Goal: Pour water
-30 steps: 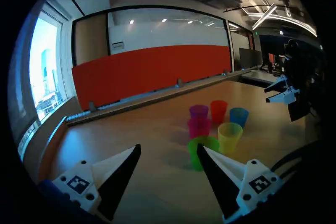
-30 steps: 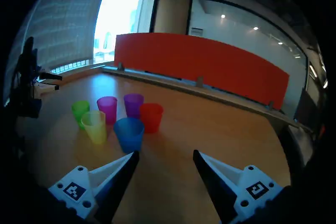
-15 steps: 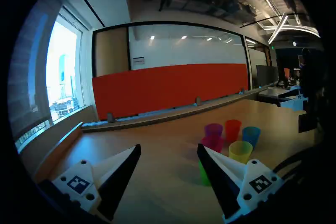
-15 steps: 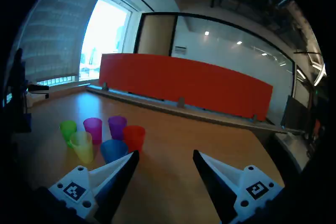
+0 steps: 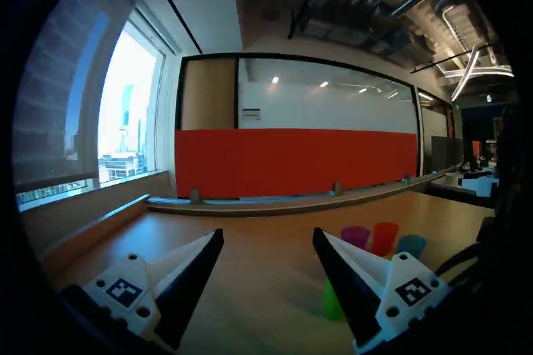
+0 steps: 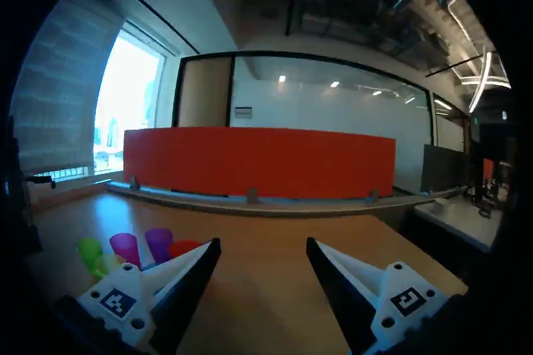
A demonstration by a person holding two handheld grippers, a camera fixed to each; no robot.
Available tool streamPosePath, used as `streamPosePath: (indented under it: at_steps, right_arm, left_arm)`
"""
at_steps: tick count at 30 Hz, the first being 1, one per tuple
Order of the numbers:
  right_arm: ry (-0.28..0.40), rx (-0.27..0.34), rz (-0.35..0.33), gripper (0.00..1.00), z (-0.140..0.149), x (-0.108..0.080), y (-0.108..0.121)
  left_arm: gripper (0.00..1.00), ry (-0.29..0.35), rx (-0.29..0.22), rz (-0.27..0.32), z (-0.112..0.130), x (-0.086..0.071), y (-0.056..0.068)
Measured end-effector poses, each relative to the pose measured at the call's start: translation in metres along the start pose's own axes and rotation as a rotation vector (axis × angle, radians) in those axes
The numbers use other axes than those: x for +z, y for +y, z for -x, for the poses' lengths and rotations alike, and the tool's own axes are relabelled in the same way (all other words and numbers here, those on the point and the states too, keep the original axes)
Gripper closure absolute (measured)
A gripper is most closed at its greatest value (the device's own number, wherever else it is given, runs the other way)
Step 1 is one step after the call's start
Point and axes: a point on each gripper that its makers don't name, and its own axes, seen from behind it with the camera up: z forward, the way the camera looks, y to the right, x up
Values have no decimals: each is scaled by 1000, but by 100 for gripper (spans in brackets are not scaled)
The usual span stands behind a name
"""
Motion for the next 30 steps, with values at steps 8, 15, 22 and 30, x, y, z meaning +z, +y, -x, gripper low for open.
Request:
streamPosePath:
  at_steps: [8,15,22,30]
  right_arm:
    - [37,-7,63,0,-1,0,6]
    - [50,-18,92,0,1,3,5]
    - [28,-29,102,0,9,11,5]
    - [5,-16,109,0,15,14,4]
  left_arm:
    - [0,15,-6,-34,0,10,5]
    - [0,22,10,-71,10,16,6]
    - [0,50,30,-120,14,16,5]
    - [0,42,41,-125,30,21,4]
